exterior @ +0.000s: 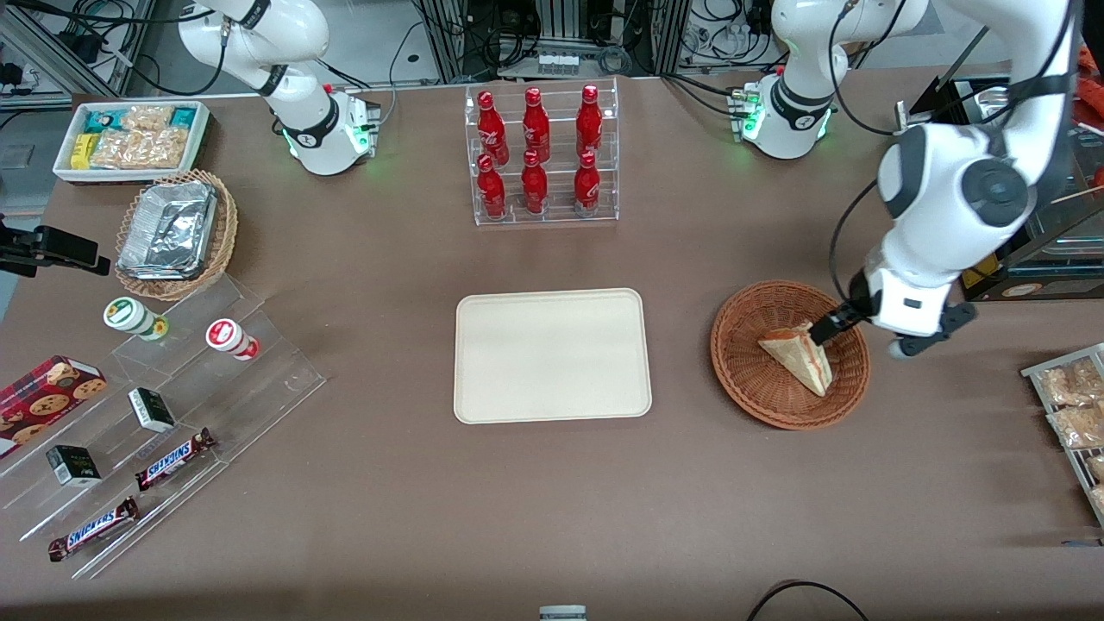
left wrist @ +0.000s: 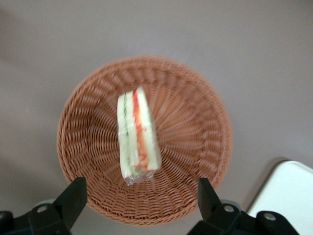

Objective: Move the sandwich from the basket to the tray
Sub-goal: 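Lower the left gripper onto the sandwich in the basket and close it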

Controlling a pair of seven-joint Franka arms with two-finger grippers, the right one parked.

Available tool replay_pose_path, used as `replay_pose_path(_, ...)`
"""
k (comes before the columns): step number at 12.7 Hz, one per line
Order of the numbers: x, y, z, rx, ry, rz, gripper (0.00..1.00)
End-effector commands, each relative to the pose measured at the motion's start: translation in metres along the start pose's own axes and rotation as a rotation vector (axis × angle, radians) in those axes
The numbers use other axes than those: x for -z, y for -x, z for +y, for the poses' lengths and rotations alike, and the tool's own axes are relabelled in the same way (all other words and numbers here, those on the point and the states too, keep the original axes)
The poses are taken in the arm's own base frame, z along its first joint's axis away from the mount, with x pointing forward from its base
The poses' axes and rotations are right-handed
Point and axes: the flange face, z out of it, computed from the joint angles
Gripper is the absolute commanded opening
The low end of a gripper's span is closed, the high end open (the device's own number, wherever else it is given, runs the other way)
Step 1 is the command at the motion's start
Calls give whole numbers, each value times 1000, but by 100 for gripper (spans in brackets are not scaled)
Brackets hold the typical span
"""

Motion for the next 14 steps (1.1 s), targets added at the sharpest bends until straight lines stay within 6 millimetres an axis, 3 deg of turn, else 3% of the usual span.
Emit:
replay_pose_path(1,-42,1,-4,42,-15,-42,100)
replay_pose_path(9,-111,1,-6,91,-26,-75,100)
replay_pose_path(10,-115,0,-5,90,-25,-76,83)
replay_pose_path(11,-117,0,-6,90,-26,-79,38)
replay_pose_path(12,-117,0,-5,84,-26,-79,0)
replay_pose_path(14,-109,-5,-2,84,-20,-70,0)
